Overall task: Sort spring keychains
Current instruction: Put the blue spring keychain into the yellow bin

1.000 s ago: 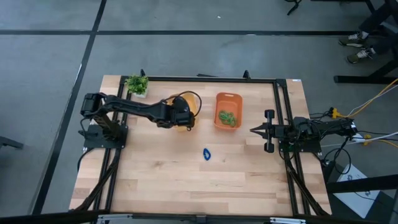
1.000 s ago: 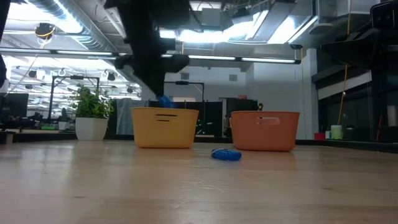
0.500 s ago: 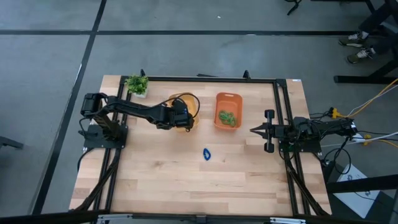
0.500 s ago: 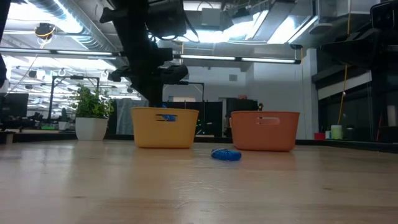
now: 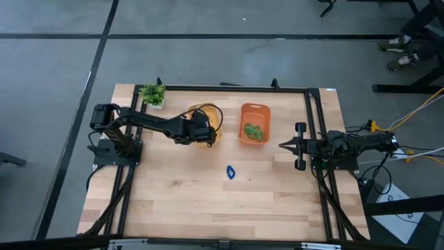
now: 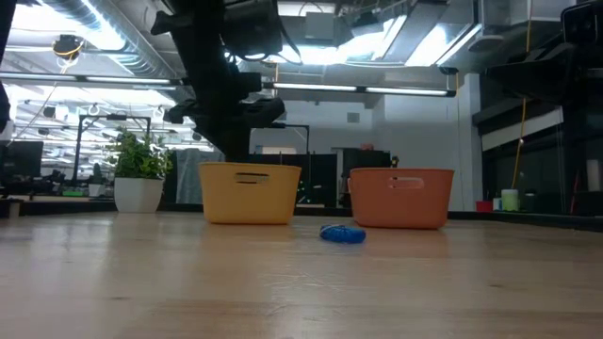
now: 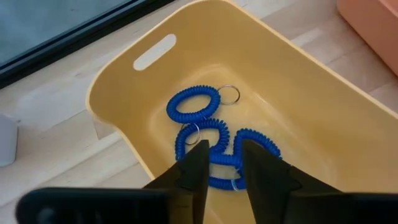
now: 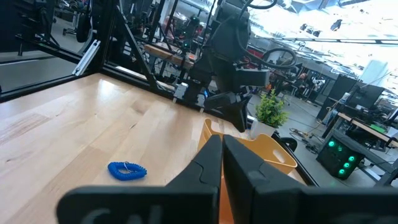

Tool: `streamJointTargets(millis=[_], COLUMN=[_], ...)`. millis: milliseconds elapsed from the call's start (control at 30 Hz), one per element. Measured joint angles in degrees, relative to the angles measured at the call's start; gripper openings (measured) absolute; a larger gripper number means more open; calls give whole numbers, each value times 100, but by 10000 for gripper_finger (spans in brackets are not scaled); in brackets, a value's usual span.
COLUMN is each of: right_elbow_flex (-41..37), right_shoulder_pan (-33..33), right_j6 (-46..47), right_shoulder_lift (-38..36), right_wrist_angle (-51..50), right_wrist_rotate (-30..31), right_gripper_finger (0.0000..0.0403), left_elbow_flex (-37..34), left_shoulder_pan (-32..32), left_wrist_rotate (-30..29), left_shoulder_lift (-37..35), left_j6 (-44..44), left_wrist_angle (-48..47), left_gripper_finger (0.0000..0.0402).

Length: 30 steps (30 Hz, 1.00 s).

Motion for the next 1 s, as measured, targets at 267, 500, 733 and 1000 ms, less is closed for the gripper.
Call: streamJointTargets(millis=[267, 500, 733, 1000], right_elbow_flex=[0, 0, 2, 0], right_shoulder_pan=[-1, -1, -2, -2], right_j6=[-1, -2, -2, -1], right_shoulder_lift=[1, 0, 2, 1], right_wrist_angle=[0, 0, 2, 0], right_wrist_rotate=[-1, -1, 0, -1], right_gripper_finger=[16, 16, 16, 16], left_elbow_flex=[0, 0, 0, 0], left_shoulder_pan=[0, -2, -7, -7], left_wrist_rotate=[0, -9, 29, 522], left_shoulder_lift=[0, 0, 0, 0], left_j6=[5, 589, 1465, 2163], left_wrist_angle=[115, 617, 1648, 2723], left_gripper_finger=[121, 119, 107, 105])
